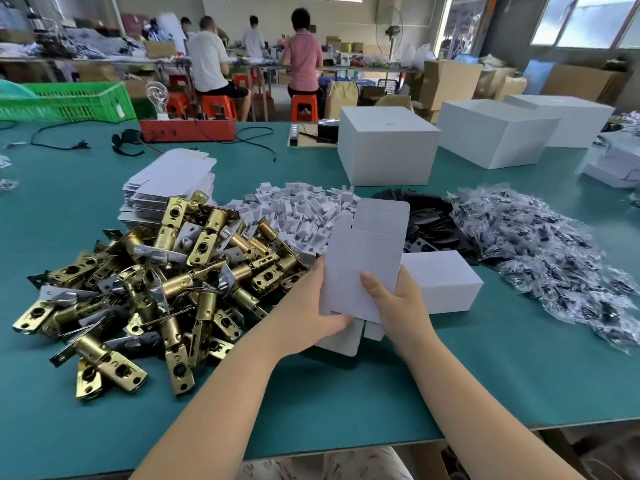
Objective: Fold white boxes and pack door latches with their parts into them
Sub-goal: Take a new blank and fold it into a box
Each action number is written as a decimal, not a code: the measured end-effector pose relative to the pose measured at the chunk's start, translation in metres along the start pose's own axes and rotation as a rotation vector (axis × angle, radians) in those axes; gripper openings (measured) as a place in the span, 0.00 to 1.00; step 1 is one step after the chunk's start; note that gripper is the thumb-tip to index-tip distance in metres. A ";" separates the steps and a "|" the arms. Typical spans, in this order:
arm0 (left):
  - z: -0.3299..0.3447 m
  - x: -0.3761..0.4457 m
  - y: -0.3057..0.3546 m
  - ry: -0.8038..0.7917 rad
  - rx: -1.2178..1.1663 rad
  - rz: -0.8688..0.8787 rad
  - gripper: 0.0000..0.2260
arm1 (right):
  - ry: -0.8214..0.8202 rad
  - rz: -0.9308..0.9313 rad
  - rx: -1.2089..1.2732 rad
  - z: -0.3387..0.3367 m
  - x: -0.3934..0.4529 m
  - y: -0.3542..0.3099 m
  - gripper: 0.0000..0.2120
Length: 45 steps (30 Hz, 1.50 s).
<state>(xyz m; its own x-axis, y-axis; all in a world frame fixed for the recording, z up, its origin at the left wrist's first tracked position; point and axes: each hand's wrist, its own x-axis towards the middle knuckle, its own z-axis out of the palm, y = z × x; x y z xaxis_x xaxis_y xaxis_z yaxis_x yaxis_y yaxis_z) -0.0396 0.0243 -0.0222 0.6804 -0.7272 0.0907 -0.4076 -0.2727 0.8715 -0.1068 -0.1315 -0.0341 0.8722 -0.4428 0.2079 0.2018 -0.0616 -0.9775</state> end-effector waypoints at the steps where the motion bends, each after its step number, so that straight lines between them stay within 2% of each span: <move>1: -0.002 -0.001 -0.001 -0.038 -0.016 -0.005 0.34 | -0.001 0.001 0.011 -0.001 0.000 -0.001 0.10; 3: -0.006 -0.002 -0.002 -0.047 -0.015 -0.014 0.34 | 0.001 -0.001 0.030 -0.004 -0.001 -0.001 0.11; 6: -0.004 -0.004 0.000 0.028 0.045 -0.018 0.34 | -0.009 -0.018 0.023 -0.007 -0.001 -0.004 0.14; 10: 0.003 -0.002 0.004 0.236 -0.097 -0.011 0.27 | -0.143 -0.076 0.029 -0.010 -0.006 -0.006 0.32; 12: 0.001 0.000 0.005 0.299 -0.167 -0.041 0.24 | -0.174 -0.100 -0.088 -0.010 -0.007 -0.005 0.35; 16: 0.002 -0.002 0.008 0.281 -0.201 -0.085 0.21 | -0.158 -0.120 -0.310 -0.005 -0.009 -0.006 0.42; 18: 0.006 -0.004 0.008 0.294 -0.121 -0.073 0.17 | -0.138 -0.147 -0.356 -0.005 -0.010 -0.006 0.45; 20: 0.008 -0.005 0.008 0.367 0.056 -0.045 0.16 | -0.084 -0.160 -0.390 -0.003 -0.009 -0.006 0.43; 23: 0.008 -0.004 0.006 0.516 0.359 0.015 0.22 | -0.038 -0.135 -0.411 -0.002 -0.007 -0.006 0.41; 26: 0.013 -0.005 0.008 0.497 0.479 -0.001 0.28 | -0.058 -0.099 -0.468 0.002 -0.007 -0.005 0.44; 28: 0.014 -0.005 0.008 0.470 0.489 0.008 0.28 | -0.042 -0.095 -0.482 0.001 -0.006 -0.004 0.41; 30: 0.011 -0.006 0.006 0.442 0.425 0.054 0.25 | -0.021 -0.116 -0.485 -0.002 -0.004 -0.001 0.30; 32: 0.009 -0.006 0.006 0.423 0.295 0.101 0.22 | -0.003 -0.107 -0.432 -0.004 -0.003 0.000 0.25; 34: 0.010 -0.006 0.006 0.393 0.182 0.148 0.21 | -0.001 -0.085 -0.362 -0.001 -0.006 0.000 0.27; 36: 0.012 -0.006 0.007 0.354 0.114 0.159 0.22 | -0.003 -0.076 -0.321 0.001 -0.007 -0.001 0.35; 38: 0.014 -0.005 0.006 0.328 0.031 0.104 0.24 | -0.011 -0.115 -0.328 0.001 -0.009 -0.005 0.41; 45: 0.013 0.002 0.011 0.289 -0.417 -0.105 0.38 | -0.182 -0.154 -0.374 -0.005 -0.010 -0.012 0.45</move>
<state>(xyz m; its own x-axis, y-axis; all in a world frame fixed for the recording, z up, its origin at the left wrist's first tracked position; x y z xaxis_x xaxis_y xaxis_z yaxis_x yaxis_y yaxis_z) -0.0509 0.0119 -0.0183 0.8693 -0.4892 0.0704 -0.0905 -0.0176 0.9957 -0.1202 -0.1303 -0.0247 0.9156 -0.2403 0.3224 0.1896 -0.4489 -0.8732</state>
